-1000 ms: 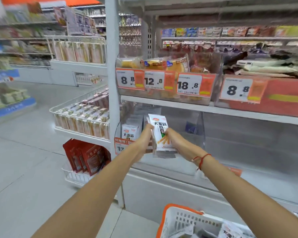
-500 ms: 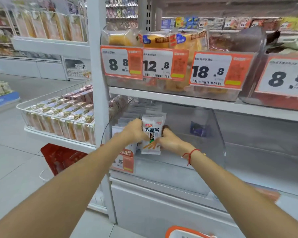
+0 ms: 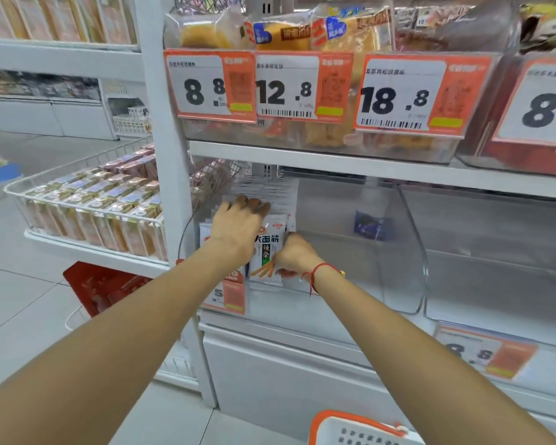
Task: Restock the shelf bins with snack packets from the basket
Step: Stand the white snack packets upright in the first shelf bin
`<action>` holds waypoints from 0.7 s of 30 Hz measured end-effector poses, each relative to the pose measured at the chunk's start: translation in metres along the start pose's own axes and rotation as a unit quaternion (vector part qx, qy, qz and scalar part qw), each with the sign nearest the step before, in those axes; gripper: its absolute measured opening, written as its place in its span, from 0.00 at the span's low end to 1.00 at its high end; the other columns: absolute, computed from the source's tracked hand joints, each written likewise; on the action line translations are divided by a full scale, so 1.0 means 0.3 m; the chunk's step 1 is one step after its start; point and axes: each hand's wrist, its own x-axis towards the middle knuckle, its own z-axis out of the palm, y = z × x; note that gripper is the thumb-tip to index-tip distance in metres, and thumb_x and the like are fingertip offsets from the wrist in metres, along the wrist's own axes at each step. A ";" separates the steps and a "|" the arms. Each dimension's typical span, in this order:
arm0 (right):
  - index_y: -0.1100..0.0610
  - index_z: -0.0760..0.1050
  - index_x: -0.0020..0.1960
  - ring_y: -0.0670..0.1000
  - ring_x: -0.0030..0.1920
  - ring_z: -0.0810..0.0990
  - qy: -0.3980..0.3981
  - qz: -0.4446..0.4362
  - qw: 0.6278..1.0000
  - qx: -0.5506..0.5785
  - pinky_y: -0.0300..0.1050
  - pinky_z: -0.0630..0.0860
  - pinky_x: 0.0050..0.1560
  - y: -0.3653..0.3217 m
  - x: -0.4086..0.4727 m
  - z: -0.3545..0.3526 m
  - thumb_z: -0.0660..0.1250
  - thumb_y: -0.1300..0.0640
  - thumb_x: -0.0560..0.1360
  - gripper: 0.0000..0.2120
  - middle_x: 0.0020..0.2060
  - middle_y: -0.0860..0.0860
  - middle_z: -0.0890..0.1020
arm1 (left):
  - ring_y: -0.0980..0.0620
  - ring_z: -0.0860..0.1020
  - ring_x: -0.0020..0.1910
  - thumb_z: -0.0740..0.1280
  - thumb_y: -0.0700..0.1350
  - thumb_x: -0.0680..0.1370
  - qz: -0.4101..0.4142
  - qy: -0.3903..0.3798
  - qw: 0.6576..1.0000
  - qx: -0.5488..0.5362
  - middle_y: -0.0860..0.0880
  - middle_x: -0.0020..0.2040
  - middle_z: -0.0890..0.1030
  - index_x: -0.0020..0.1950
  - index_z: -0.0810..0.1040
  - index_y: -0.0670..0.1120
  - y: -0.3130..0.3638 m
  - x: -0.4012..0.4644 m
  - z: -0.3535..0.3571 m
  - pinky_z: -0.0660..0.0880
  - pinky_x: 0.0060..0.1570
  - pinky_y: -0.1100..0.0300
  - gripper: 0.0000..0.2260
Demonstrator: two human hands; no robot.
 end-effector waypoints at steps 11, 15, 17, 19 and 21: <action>0.52 0.52 0.74 0.60 0.53 0.79 0.020 -0.035 0.999 0.004 0.56 0.81 0.46 0.029 0.071 0.050 0.68 0.68 0.68 0.41 0.59 0.58 0.76 | 0.45 0.60 0.73 0.72 0.48 0.72 0.000 -0.015 0.999 -0.039 0.49 0.75 0.60 0.77 0.53 0.49 -0.021 0.014 0.024 0.64 0.67 0.49 0.39; 0.53 0.53 0.75 0.57 0.53 0.79 0.038 -0.043 0.998 -0.002 0.48 0.81 0.46 0.012 0.082 0.049 0.68 0.65 0.69 0.39 0.64 0.58 0.74 | 0.45 0.62 0.71 0.71 0.44 0.73 -0.022 -0.023 0.999 -0.032 0.48 0.73 0.63 0.75 0.57 0.48 0.001 0.022 0.023 0.63 0.66 0.49 0.35; 0.59 0.57 0.73 0.55 0.51 0.80 0.010 -0.041 0.999 -0.020 0.46 0.80 0.45 0.012 0.077 0.036 0.68 0.65 0.70 0.35 0.63 0.58 0.75 | 0.45 0.62 0.71 0.71 0.42 0.73 -0.030 -0.025 0.998 -0.044 0.47 0.73 0.63 0.76 0.55 0.47 0.014 0.018 0.016 0.64 0.66 0.50 0.37; 0.64 0.62 0.70 0.56 0.54 0.79 -0.033 -0.024 0.999 -0.025 0.46 0.81 0.47 0.020 0.065 0.025 0.68 0.64 0.70 0.31 0.63 0.60 0.75 | 0.44 0.62 0.72 0.71 0.41 0.72 -0.037 -0.020 0.996 -0.073 0.46 0.74 0.62 0.77 0.52 0.46 0.024 -0.002 -0.001 0.63 0.67 0.50 0.39; 0.64 0.63 0.70 0.57 0.59 0.77 -0.034 -0.021 0.999 -0.028 0.48 0.80 0.52 0.022 0.031 0.007 0.70 0.57 0.69 0.33 0.65 0.59 0.74 | 0.44 0.62 0.72 0.70 0.38 0.72 -0.034 -0.011 0.994 -0.101 0.46 0.74 0.62 0.78 0.52 0.46 0.032 -0.036 -0.025 0.64 0.67 0.51 0.40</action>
